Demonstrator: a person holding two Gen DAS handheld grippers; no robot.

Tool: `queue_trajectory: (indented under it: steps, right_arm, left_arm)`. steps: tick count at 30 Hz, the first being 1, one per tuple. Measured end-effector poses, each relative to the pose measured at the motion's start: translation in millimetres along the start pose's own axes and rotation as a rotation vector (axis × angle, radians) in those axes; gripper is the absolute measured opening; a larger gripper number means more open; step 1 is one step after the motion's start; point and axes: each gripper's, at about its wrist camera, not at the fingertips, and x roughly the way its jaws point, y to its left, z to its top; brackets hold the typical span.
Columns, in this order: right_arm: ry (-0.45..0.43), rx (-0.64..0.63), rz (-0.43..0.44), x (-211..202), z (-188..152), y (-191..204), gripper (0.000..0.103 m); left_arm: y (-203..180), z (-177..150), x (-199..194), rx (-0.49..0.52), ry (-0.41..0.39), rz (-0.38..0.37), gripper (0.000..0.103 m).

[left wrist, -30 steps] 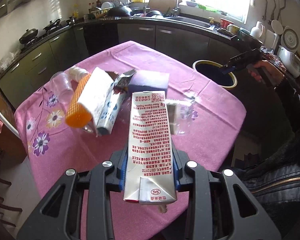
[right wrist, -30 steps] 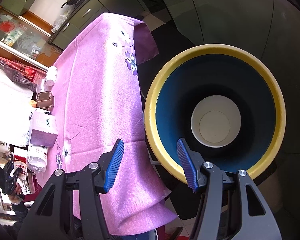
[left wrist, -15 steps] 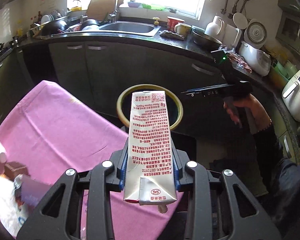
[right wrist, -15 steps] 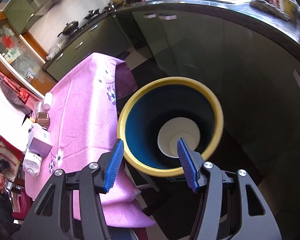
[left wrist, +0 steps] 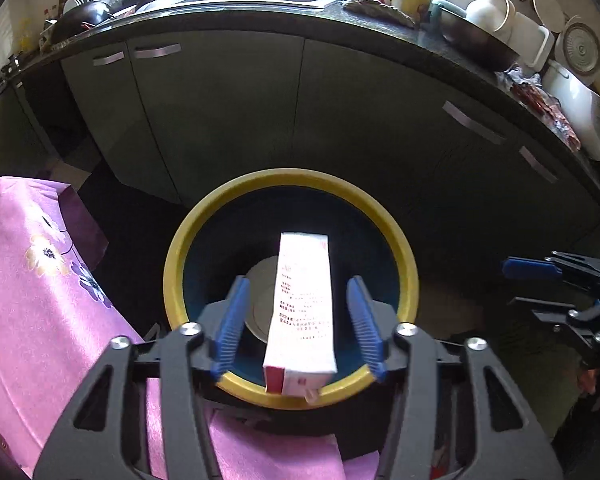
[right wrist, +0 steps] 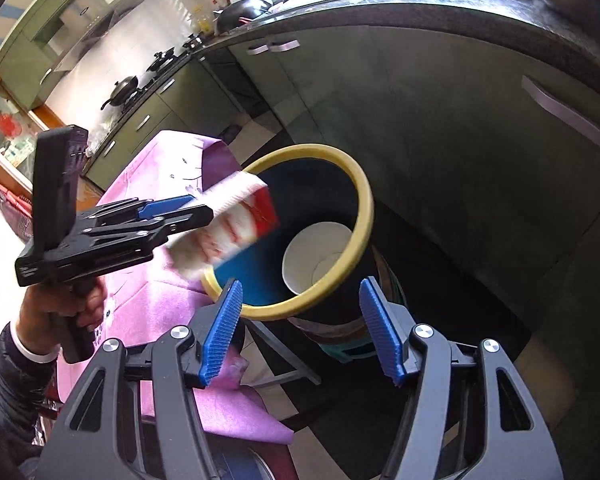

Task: Collect trash
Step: 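Carry the milk carton over the bin and open the left gripper, then grasp the purple cream box with the right gripper and lift it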

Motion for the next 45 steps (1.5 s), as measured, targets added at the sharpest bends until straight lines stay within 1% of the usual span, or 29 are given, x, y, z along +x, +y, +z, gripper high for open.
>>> queue_trajectory:
  steps: [2,4,7,8,10,11,13,14,17,20,24,26,27,29,31,33,35,37,45]
  right_arm:
    - [-0.004,0.005,0.003,0,-1,-1,0.061]
    - [-0.004,0.003,0.007,1,-3,0,0.061]
    - [0.005,-0.015,0.027,6,-5,10,0.061]
    - [0.008,-0.026,0.034,9,-5,14,0.061]
    - [0.020,-0.056,0.054,14,-6,28,0.061]
    - [0.028,-0.076,0.064,18,-6,37,0.061]
    - [0.048,-0.118,0.086,27,-6,57,0.061]
    - [0.059,-0.141,0.099,32,-6,68,0.061]
    - [0.097,-0.221,0.145,49,-6,110,0.061]
    - [0.135,-0.307,0.204,67,-9,160,0.061]
    - [0.183,-0.447,0.291,86,-19,239,0.061]
    - [0.192,-0.526,0.321,93,-25,278,0.064]
    - [0.191,-0.566,0.332,96,-28,298,0.067]
    - [0.188,-0.652,0.357,100,-37,333,0.069]
    - [0.173,-0.738,0.370,103,-47,365,0.070]
    - [0.154,-0.812,0.358,108,-57,390,0.072]
    - [0.135,-0.878,0.318,116,-65,409,0.073]
    - [0.132,-0.909,0.267,128,-71,419,0.073]
    - [0.207,-0.916,0.239,174,-75,434,0.073]
  left_arm:
    - [1,-3,-8,-0.005,-0.022,-0.010,0.062]
    - [4,-10,-25,-0.004,-0.054,-0.020,0.062]
    - [9,-25,-68,-0.014,-0.140,-0.047,0.064]
    - [10,-34,-86,-0.025,-0.173,-0.050,0.065]
    - [14,-55,-123,-0.044,-0.244,-0.061,0.072]
    - [15,-67,-141,-0.047,-0.278,-0.054,0.074]
    - [18,-94,-171,-0.044,-0.332,-0.040,0.081]
    - [21,-106,-184,-0.049,-0.349,-0.031,0.082]
    - [33,-143,-217,-0.088,-0.399,0.022,0.083]
    - [52,-181,-245,-0.160,-0.439,0.095,0.083]
    - [86,-231,-286,-0.279,-0.483,0.234,0.087]
    - [102,-257,-305,-0.339,-0.497,0.316,0.087]
    - [109,-269,-313,-0.367,-0.499,0.359,0.087]
    - [124,-291,-326,-0.415,-0.499,0.424,0.087]
    - [138,-310,-336,-0.467,-0.503,0.460,0.088]
    - [148,-327,-341,-0.511,-0.506,0.457,0.089]
    - [155,-341,-342,-0.538,-0.507,0.449,0.089]
    - [158,-345,-341,-0.548,-0.502,0.439,0.089]
    - [158,-353,-330,-0.549,-0.497,0.400,0.089]
